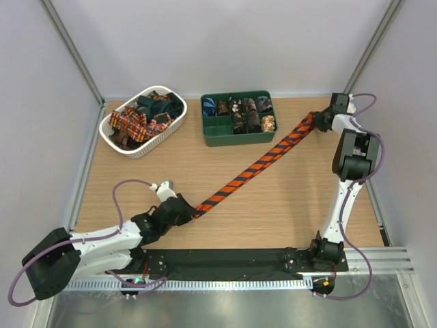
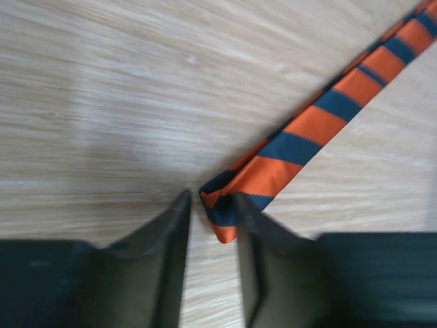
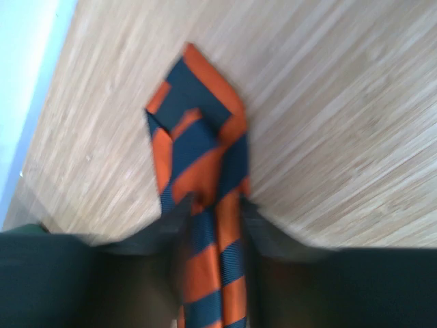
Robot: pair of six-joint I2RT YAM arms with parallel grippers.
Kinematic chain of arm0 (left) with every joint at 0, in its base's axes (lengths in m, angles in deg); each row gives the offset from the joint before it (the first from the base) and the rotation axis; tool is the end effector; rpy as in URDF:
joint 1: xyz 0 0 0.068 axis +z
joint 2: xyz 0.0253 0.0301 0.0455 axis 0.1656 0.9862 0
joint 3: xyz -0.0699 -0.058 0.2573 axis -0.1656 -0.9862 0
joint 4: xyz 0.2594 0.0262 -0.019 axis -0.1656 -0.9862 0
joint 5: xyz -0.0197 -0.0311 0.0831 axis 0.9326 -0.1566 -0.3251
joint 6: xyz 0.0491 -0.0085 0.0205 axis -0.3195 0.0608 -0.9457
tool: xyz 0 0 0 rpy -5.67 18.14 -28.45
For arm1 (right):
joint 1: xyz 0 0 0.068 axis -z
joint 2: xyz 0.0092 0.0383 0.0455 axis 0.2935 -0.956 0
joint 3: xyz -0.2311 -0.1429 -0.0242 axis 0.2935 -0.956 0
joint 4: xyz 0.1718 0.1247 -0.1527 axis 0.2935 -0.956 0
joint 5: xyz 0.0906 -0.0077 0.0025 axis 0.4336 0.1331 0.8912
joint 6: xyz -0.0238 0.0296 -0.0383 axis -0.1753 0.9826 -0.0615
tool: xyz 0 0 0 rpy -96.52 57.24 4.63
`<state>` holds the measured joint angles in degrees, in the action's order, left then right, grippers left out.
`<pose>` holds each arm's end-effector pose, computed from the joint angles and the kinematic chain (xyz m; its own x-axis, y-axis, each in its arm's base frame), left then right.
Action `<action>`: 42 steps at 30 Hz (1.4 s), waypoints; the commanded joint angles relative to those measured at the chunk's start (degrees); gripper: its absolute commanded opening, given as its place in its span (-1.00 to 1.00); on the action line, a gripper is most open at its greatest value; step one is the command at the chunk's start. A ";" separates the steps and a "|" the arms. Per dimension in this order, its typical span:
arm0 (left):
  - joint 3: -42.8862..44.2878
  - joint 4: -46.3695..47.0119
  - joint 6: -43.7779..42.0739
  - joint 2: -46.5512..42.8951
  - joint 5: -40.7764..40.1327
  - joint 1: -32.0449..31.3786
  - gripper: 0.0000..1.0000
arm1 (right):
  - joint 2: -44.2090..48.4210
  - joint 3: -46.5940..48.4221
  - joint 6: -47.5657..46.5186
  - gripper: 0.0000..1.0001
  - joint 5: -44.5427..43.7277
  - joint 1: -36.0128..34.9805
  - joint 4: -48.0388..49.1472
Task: Roll the ties
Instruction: Flatten the tie
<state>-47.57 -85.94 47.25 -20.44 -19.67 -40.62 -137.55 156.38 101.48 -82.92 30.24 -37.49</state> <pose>0.1176 -0.1227 0.1303 -0.6954 -0.5042 -0.5122 -0.1514 0.7994 -0.5814 0.5001 -0.1175 0.1507 -0.3576 0.7726 -0.5246 0.6422 0.6113 0.4625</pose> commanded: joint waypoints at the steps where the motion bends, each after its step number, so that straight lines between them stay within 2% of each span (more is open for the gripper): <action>1: 1.71 -7.88 2.66 0.73 -7.70 -0.39 -0.23 | -0.17 2.72 -2.84 -0.03 -0.69 0.54 -2.98; 2: 3.37 -11.91 2.05 0.47 -8.41 -0.39 -0.12 | 0.80 2.28 -3.10 0.08 -1.30 0.54 -2.72; 3: 3.91 -13.51 1.35 -0.67 -8.94 -0.39 -0.01 | 2.46 1.23 -3.71 0.10 -1.83 0.46 -2.46; 5: 4.35 -16.24 0.73 -3.65 -10.09 -0.39 0.09 | 5.01 0.35 -4.77 0.11 -2.54 0.54 -2.54; 11: 4.62 -22.05 -0.23 -11.39 -9.74 -0.39 0.16 | 11.34 -1.85 -5.48 0.08 -2.02 0.45 -3.86; 12: 5.23 -22.84 -0.67 -12.18 -9.82 -0.30 0.18 | 12.66 -3.94 -5.65 0.01 -1.49 0.28 -3.51; 16: 7.86 -26.70 -3.22 -13.69 -11.23 -0.30 0.30 | 21.52 -12.64 -9.60 -0.04 0.00 -2.26 -0.80; 19: 8.84 -25.06 -5.76 -13.07 -10.53 0.84 0.36 | 29.53 -21.43 -13.29 -0.09 2.27 -6.83 1.40; 22: 8.84 -21.72 -9.98 -12.46 -5.63 4.52 0.36 | 37.44 -28.73 -16.37 -0.11 1.68 -13.16 0.62; 23: 8.75 -20.92 -11.21 -12.11 -1.86 7.58 0.36 | 41.72 -32.23 -17.33 -0.12 0.98 -17.87 0.19; 29: 9.63 -16.17 -17.90 -12.10 12.57 20.42 0.35 | 55.19 -47.43 -21.21 -0.16 -1.04 -32.13 -0.26; 33: 11.21 -14.06 -19.92 -12.02 17.06 24.22 0.36 | 62.93 -55.54 -21.03 -0.13 -0.09 -43.29 0.26; 34: 11.73 -14.32 -20.19 -11.15 18.29 24.83 0.37 | 65.55 -56.95 -20.77 -0.09 -0.69 -48.71 1.49; 38: 13.14 -13.97 -21.51 -8.59 21.81 27.91 0.39 | 66.64 -57.85 -19.46 0.06 -9.38 -62.54 0.80; 42: 12.18 -12.74 -19.76 -8.32 21.64 28.88 0.46 | 60.06 -53.72 -18.84 0.14 -16.59 -73.70 -1.22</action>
<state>-36.23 -101.15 27.97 -28.64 -1.64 -12.47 -74.26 99.10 82.18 -91.23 -38.00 -38.82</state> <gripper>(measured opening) 0.723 0.559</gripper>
